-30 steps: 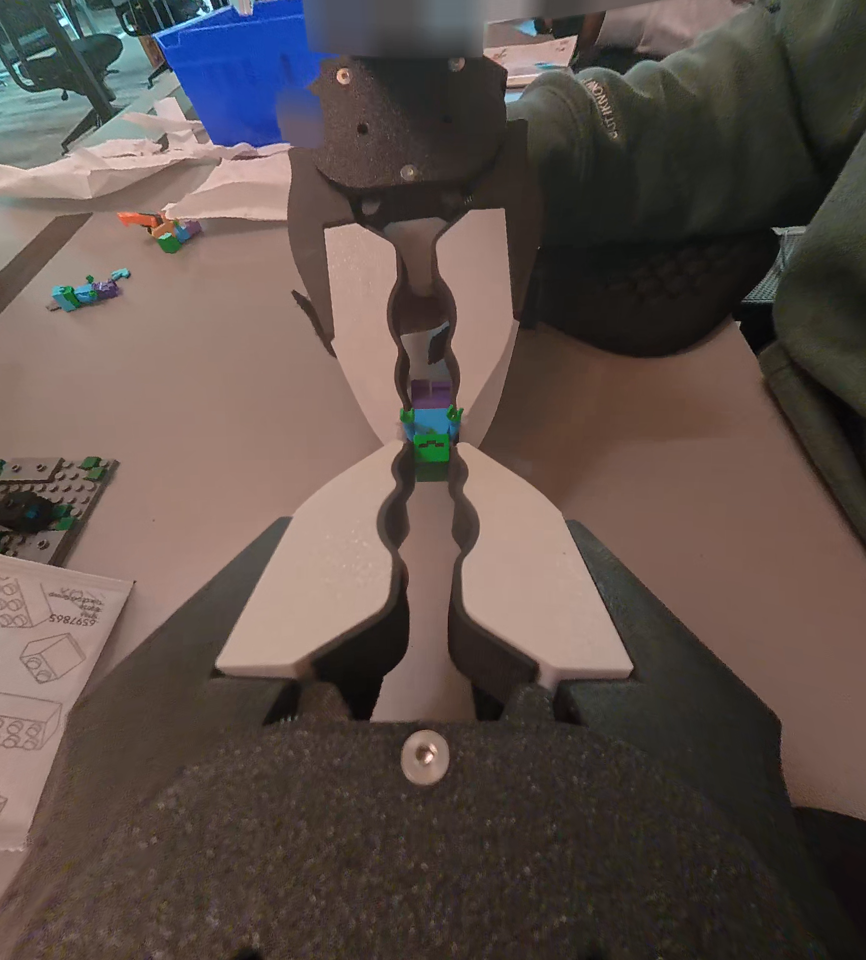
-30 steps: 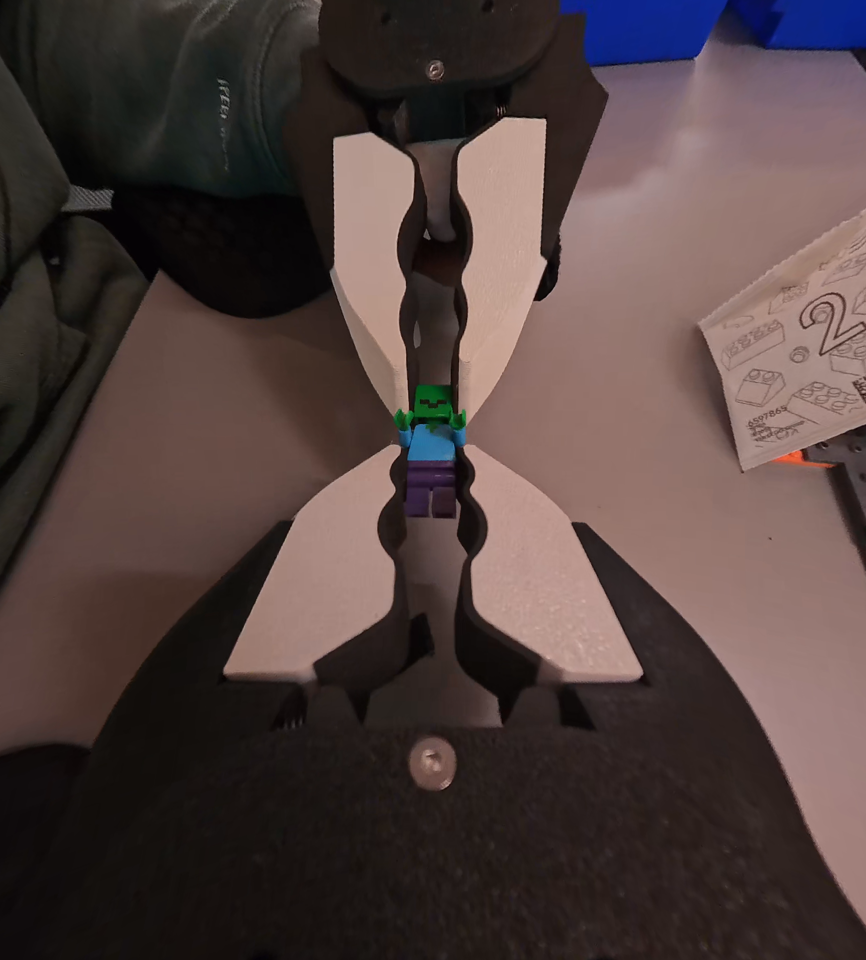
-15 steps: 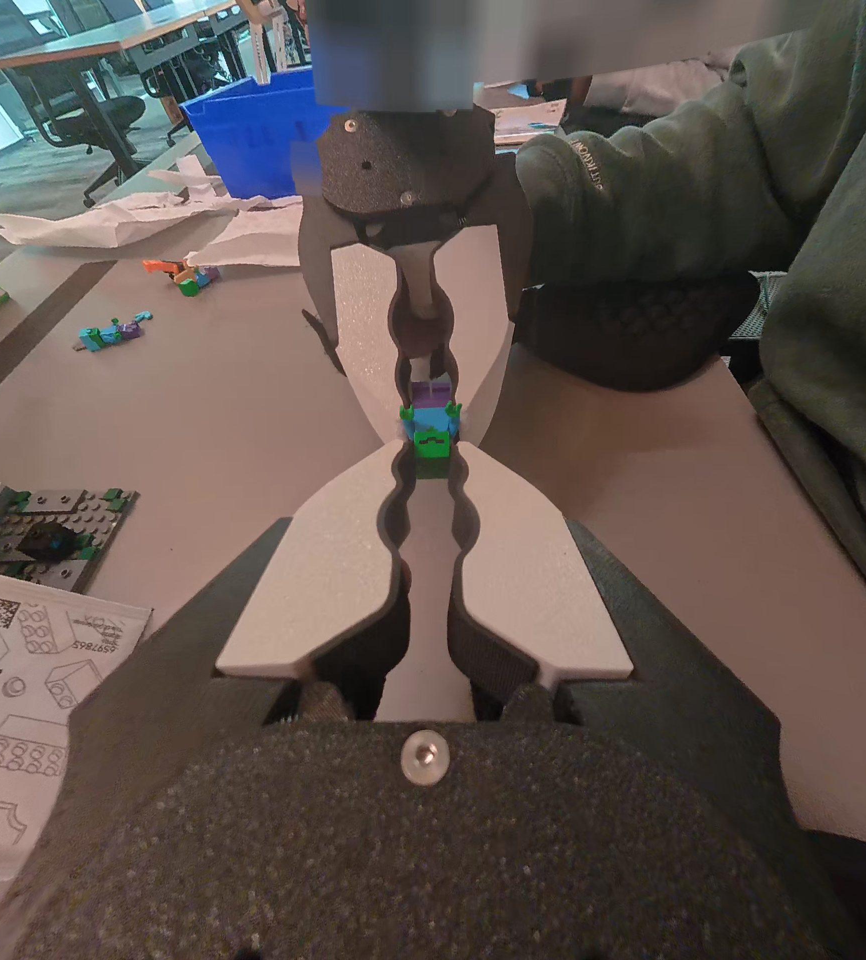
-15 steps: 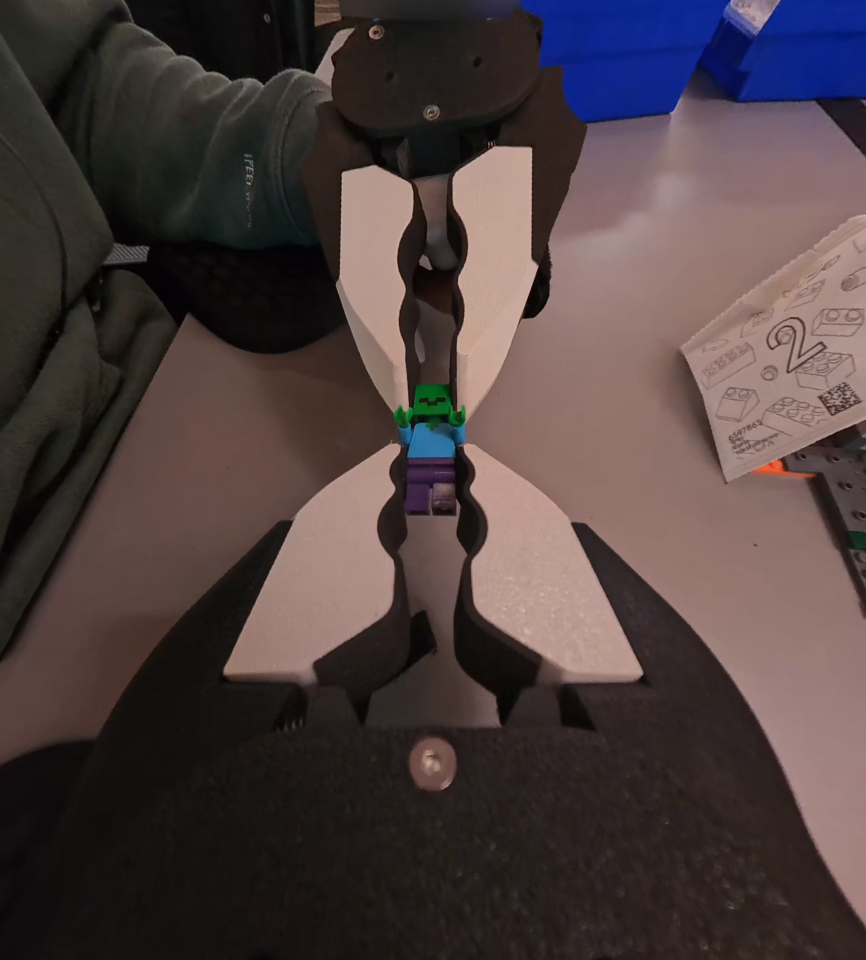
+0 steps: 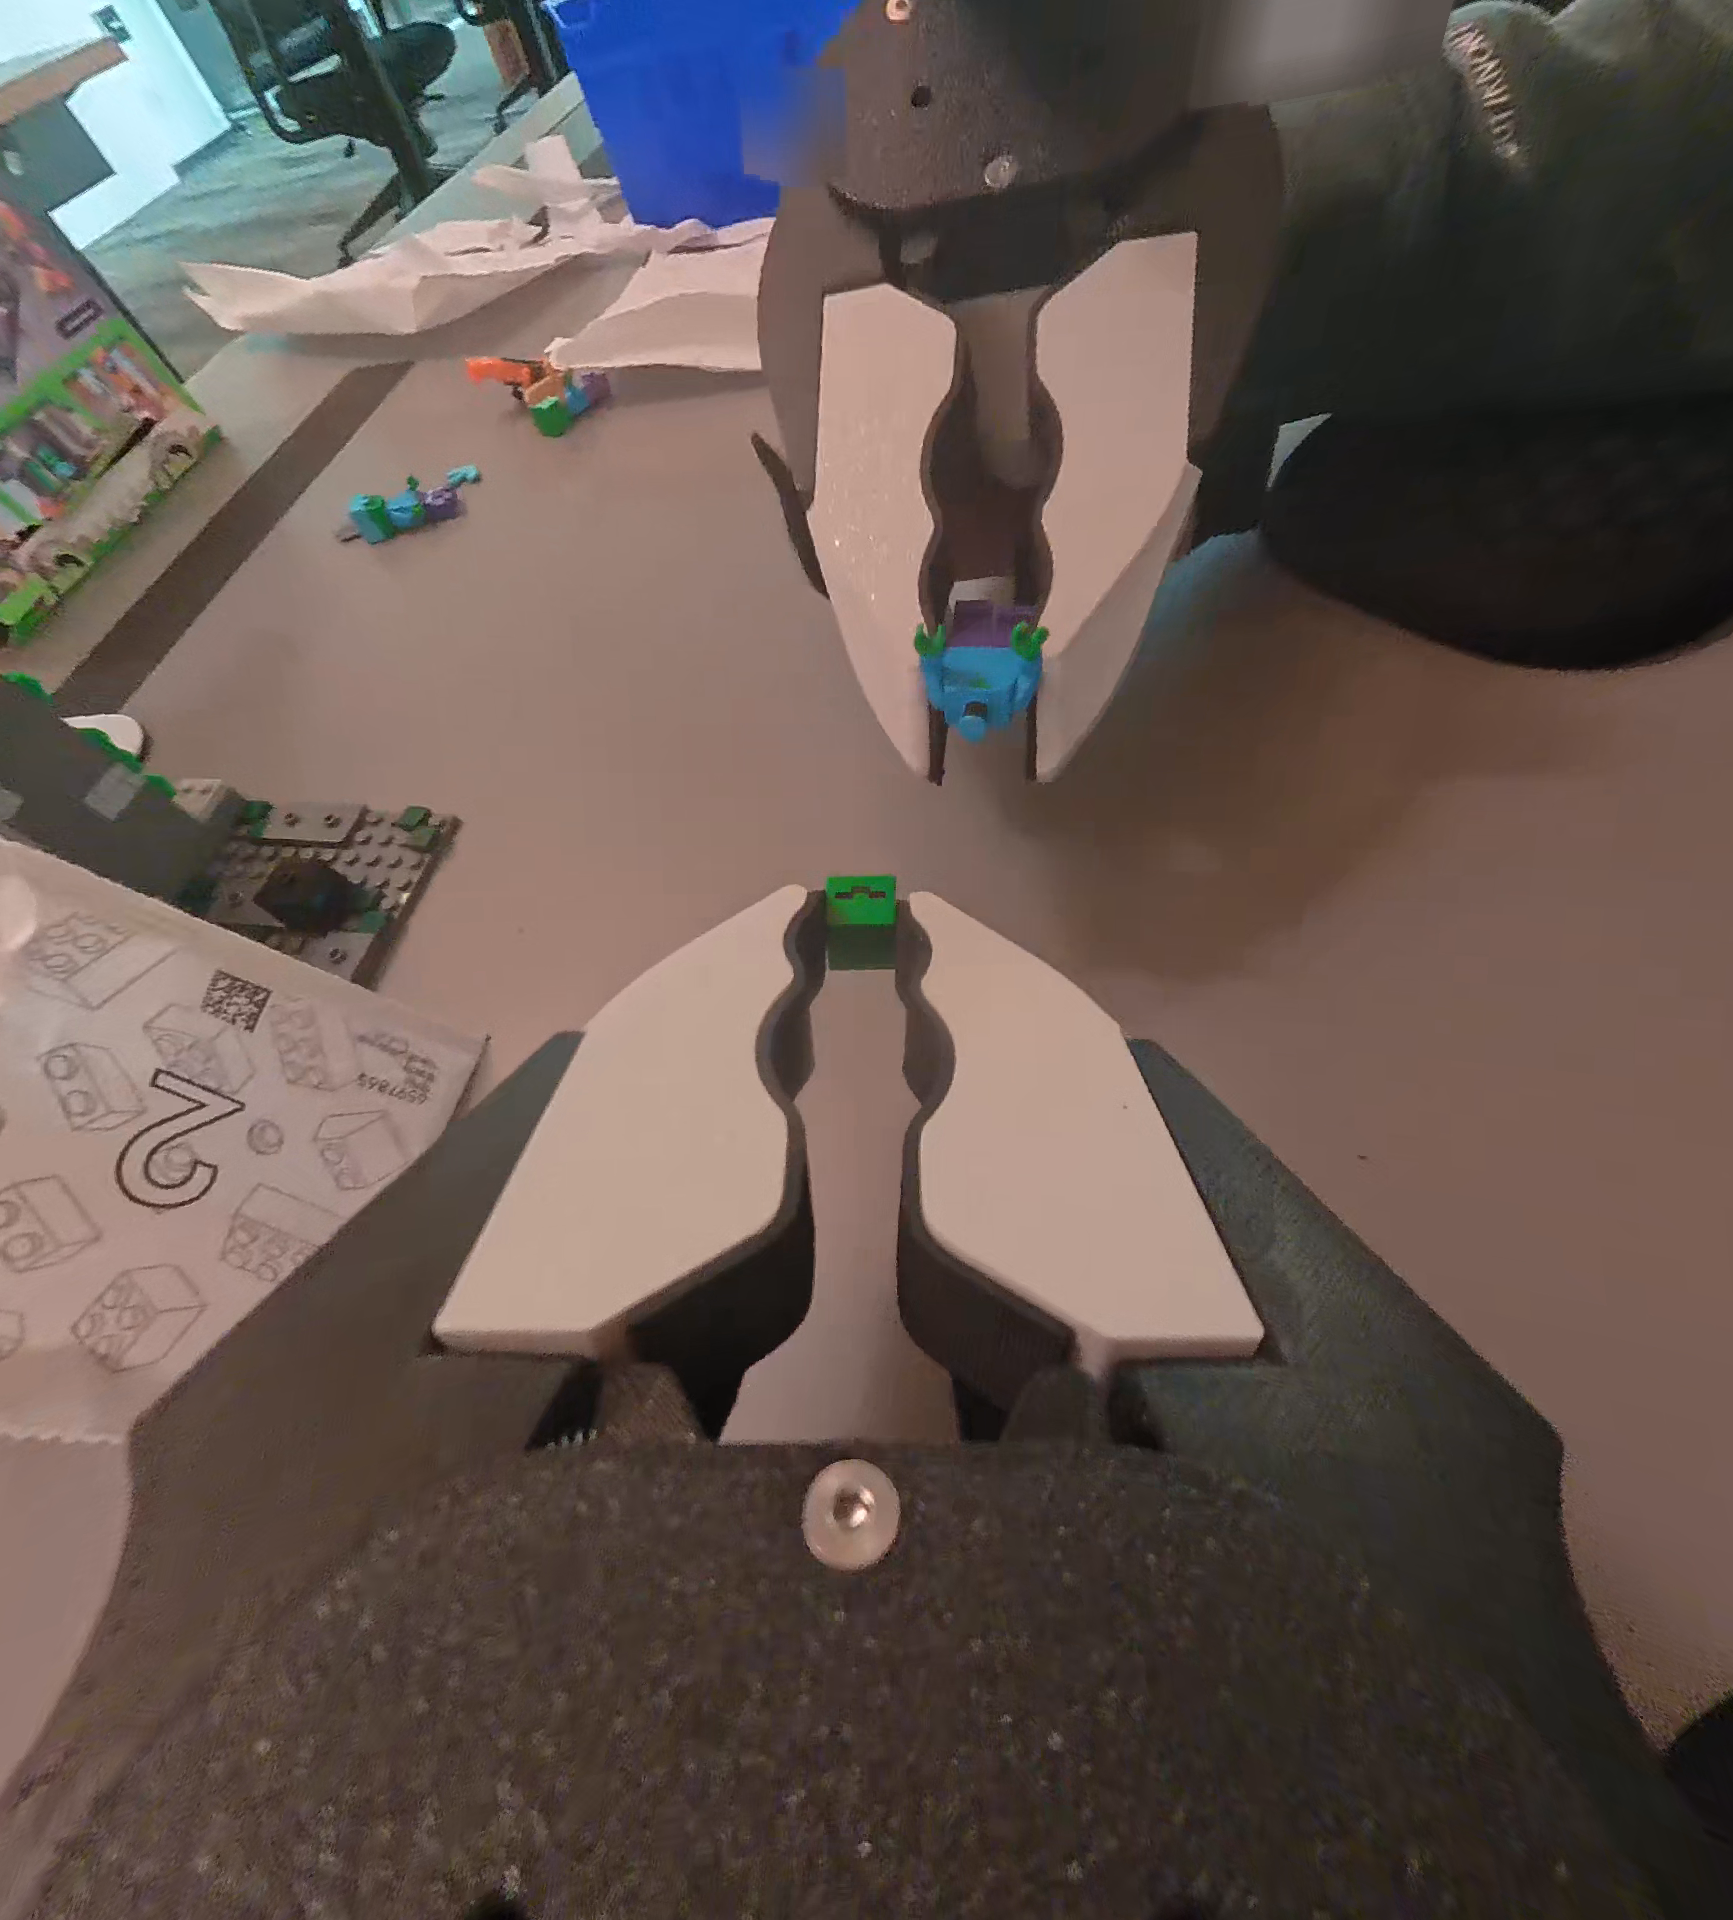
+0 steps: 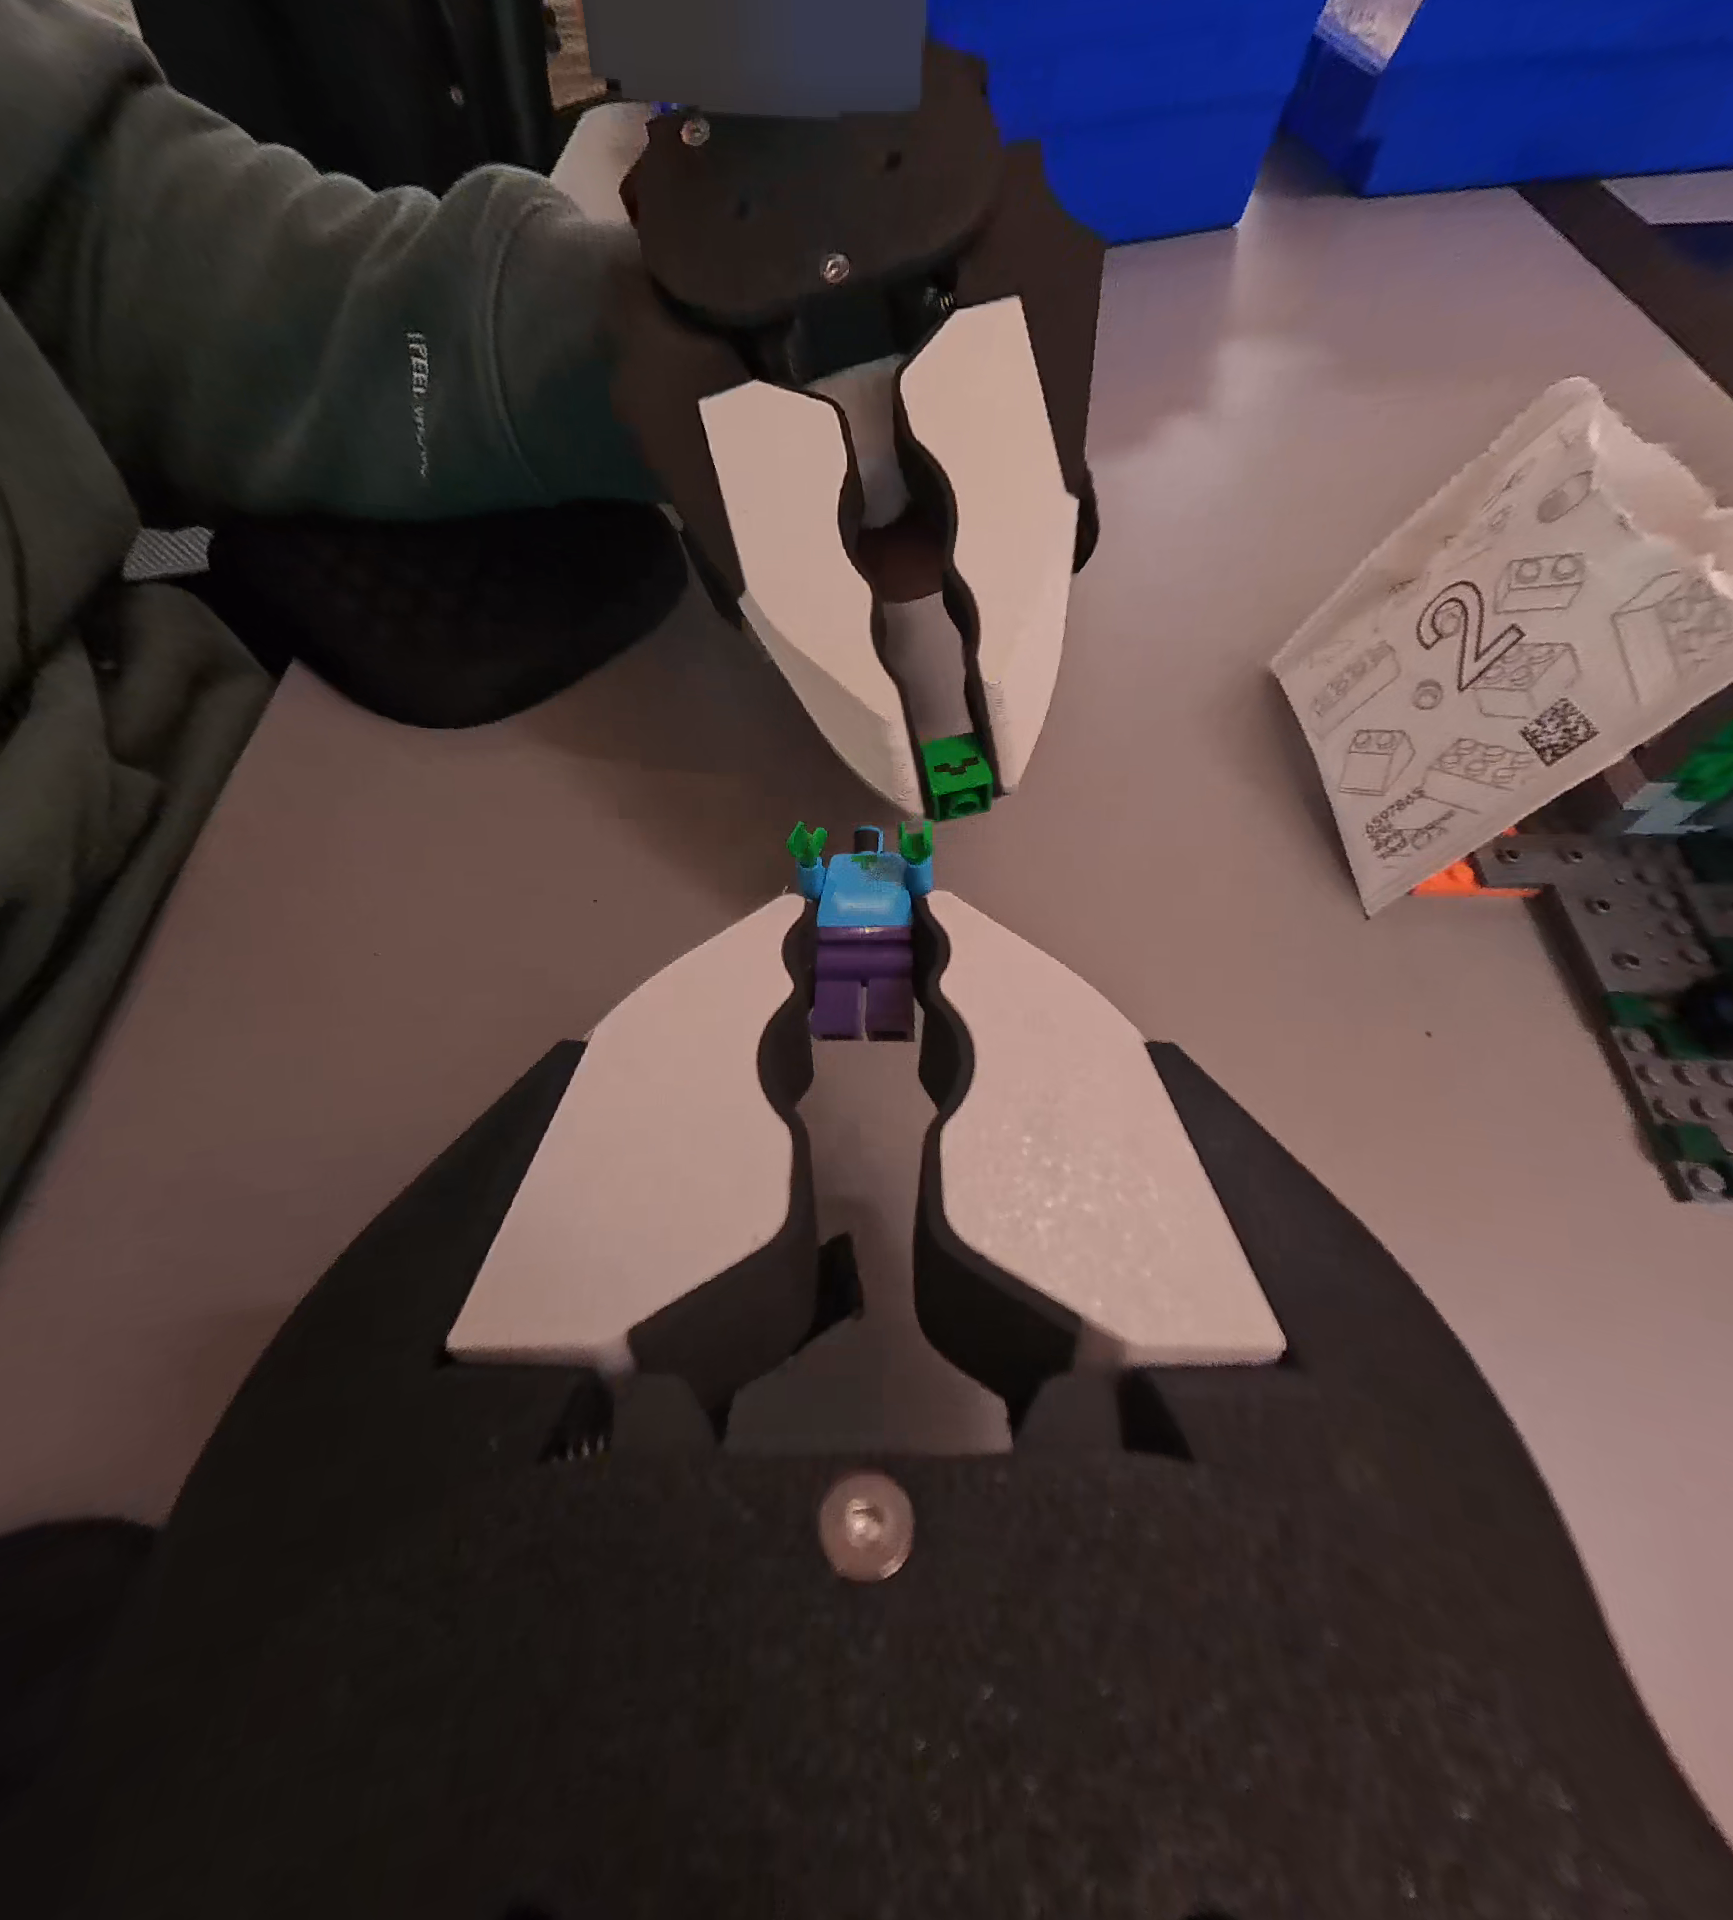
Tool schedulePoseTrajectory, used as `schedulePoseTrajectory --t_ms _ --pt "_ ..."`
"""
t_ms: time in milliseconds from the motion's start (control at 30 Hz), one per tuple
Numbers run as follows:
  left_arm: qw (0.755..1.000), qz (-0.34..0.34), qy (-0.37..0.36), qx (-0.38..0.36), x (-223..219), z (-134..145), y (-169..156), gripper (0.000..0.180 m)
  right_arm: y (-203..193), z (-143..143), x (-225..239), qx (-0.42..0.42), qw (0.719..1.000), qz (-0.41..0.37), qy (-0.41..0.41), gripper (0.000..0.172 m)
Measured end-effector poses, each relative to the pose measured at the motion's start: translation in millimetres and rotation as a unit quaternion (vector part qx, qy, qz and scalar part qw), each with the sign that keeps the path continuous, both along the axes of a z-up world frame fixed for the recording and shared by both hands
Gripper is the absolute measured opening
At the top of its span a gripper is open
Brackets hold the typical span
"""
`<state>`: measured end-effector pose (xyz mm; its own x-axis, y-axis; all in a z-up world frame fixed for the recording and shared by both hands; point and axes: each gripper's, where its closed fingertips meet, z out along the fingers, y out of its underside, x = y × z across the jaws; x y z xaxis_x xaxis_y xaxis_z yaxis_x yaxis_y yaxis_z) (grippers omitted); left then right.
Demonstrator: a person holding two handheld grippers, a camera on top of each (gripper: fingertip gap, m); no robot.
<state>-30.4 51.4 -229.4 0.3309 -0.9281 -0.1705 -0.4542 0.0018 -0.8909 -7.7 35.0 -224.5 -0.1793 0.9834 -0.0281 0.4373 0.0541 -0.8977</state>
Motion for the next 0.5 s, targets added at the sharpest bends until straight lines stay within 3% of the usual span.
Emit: schedulePoseTrajectory --t_ms 200,333,500 --pt "1.0 0.002 0.004 0.003 0.7 -4.8 -1.3 0.013 3.6 -4.3 0.1 0.003 1.0 -0.014 -0.007 0.016" --pt "1.0 -0.002 -0.001 0.003 4.8 -3.5 -3.9 0.027 3.5 -8.0 -0.7 0.007 1.0 -0.019 -0.01 0.016" --pt "1.0 -0.014 -0.02 0.006 9.3 2.2 -9.6 0.028 2.7 -9.8 -1.7 0.012 1.0 -0.02 -0.012 0.016"
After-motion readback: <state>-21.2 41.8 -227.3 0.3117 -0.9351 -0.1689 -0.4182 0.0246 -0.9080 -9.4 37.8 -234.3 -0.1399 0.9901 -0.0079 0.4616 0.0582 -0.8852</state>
